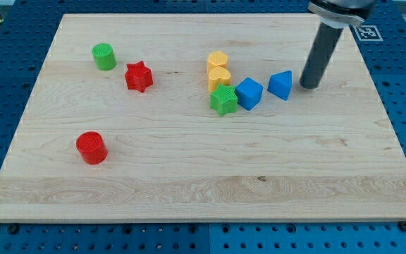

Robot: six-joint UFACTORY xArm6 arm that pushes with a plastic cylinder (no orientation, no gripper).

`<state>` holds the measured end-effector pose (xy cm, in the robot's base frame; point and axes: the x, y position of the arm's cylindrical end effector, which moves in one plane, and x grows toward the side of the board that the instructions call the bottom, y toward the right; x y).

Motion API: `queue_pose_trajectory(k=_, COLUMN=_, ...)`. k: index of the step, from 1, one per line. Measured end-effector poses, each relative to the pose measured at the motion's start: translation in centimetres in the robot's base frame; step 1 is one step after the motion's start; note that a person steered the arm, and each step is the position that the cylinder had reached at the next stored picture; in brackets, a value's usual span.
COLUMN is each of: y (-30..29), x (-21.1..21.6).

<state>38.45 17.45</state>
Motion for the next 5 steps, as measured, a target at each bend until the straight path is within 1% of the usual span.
queue_pose_trajectory(k=1, y=-0.1, x=-0.8)
queue_pose_trajectory(k=2, y=3.3, x=-0.8)
queue_pose_trajectory(k=3, y=5.0, x=1.7)
queue_pose_trajectory(k=4, y=0.6, x=3.1)
queue_pose_trajectory(k=5, y=-3.7, x=2.4)
